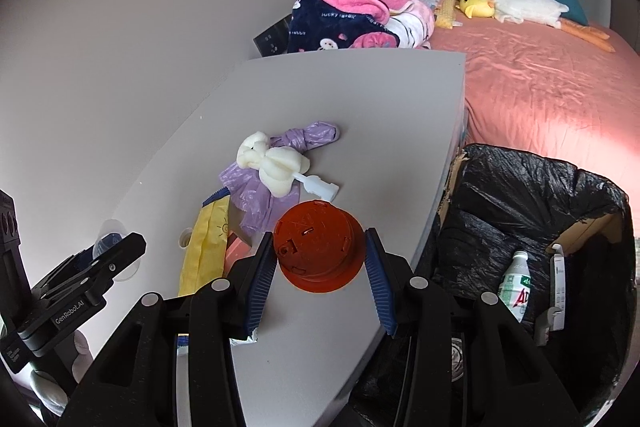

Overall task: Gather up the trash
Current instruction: 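Carry the clear cup and red lid over the black trash bag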

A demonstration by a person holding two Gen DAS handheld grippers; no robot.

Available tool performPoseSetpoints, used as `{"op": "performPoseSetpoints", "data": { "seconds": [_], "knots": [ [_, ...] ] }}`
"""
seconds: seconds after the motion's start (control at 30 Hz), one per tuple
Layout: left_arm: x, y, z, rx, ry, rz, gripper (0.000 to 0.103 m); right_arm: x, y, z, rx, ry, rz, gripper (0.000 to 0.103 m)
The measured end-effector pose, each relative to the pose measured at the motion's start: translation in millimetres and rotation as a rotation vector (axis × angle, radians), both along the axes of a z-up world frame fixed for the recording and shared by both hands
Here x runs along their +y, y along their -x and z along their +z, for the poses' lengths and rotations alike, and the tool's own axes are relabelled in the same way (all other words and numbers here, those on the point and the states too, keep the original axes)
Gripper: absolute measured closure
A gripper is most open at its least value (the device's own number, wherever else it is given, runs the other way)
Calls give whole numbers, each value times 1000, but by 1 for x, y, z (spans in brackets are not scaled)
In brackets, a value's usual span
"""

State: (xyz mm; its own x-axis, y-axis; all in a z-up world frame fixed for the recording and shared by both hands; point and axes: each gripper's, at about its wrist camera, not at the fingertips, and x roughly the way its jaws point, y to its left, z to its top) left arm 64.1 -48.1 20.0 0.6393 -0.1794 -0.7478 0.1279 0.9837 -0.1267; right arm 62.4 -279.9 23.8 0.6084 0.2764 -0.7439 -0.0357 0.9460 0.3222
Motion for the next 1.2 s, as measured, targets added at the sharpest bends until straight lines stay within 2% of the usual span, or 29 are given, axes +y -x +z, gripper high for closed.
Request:
{"op": "performPoseSetpoints", "data": {
  "seconds": [0.53,1.2],
  "knots": [
    [-70,11,12,-8,40,-125,38,-53,34,18,-37,-14,-73,57],
    [-168,27,19,-6,36,-293,38,-133,74,29,-65,-31,-208,57]
  ]
}}
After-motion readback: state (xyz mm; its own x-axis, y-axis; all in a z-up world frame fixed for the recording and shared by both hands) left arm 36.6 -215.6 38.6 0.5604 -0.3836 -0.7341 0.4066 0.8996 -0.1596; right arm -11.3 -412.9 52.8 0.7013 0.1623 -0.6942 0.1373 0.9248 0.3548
